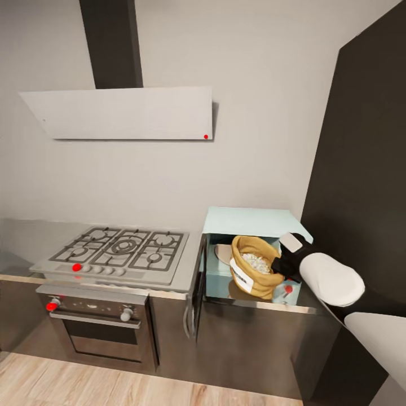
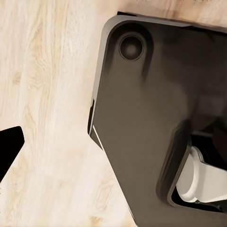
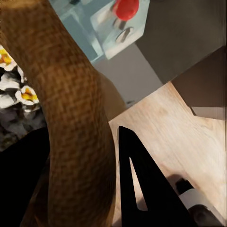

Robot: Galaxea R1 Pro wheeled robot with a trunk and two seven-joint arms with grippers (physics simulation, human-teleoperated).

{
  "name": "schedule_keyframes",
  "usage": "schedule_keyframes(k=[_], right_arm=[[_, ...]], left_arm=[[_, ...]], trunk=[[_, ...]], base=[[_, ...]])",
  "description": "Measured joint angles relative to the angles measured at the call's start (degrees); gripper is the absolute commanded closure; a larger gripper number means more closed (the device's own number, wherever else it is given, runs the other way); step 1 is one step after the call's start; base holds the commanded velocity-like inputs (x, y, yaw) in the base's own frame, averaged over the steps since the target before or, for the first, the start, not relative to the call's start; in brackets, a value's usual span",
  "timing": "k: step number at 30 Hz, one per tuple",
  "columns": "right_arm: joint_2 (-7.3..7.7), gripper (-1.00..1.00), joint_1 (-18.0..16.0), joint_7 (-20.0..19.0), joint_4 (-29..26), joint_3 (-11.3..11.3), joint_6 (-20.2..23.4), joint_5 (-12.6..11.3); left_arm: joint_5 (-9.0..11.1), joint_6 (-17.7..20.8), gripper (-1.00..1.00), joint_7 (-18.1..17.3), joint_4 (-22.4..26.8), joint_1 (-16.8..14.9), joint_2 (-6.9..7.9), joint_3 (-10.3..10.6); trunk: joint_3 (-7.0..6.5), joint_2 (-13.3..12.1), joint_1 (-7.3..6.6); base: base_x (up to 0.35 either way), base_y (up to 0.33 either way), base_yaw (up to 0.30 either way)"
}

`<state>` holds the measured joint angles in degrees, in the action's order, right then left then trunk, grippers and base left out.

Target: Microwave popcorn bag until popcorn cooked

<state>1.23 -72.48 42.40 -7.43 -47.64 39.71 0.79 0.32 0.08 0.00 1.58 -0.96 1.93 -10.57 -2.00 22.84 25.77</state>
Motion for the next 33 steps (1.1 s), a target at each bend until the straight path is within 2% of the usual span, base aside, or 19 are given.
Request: schedule_keyframes(k=[4, 18, 28, 33], right_arm=[[0.01, 1.0, -0.15, 1.31, -0.14, -0.87, -0.42, 0.18], [-0.01, 1.0, -0.18, 2.77, -0.13, -1.63, -1.08, -0.82], [0.01, 1.0, -0.18, 2.8, -0.16, -1.75, -1.06, -0.58], [0.01, 1.0, -0.18, 2.8, -0.15, -1.75, -1.07, -0.59]], left_arm=[[0.0, 0.0, -1.0, 0.0, -0.02, 0.0, 0.0, 0.0], [0.0, 0.0, -1.0, 0.0, -0.05, 0.0, -0.08, 0.01], [0.0, 0.0, -1.0, 0.0, -0.04, 0.0, -0.09, 0.01], [0.0, 0.0, -1.0, 0.0, -0.08, 0.0, -0.09, 0.01]], trunk=[[0.0, 0.01, -0.01], [-0.01, 0.03, 0.0], [-0.01, 0.04, -0.02], [-0.01, 0.04, -0.04]], base=[[0.03, 0.084, 0.0], [0.003, 0.003, 0.0], [0.111, 0.086, 0.0], [0.264, 0.143, 0.0]])
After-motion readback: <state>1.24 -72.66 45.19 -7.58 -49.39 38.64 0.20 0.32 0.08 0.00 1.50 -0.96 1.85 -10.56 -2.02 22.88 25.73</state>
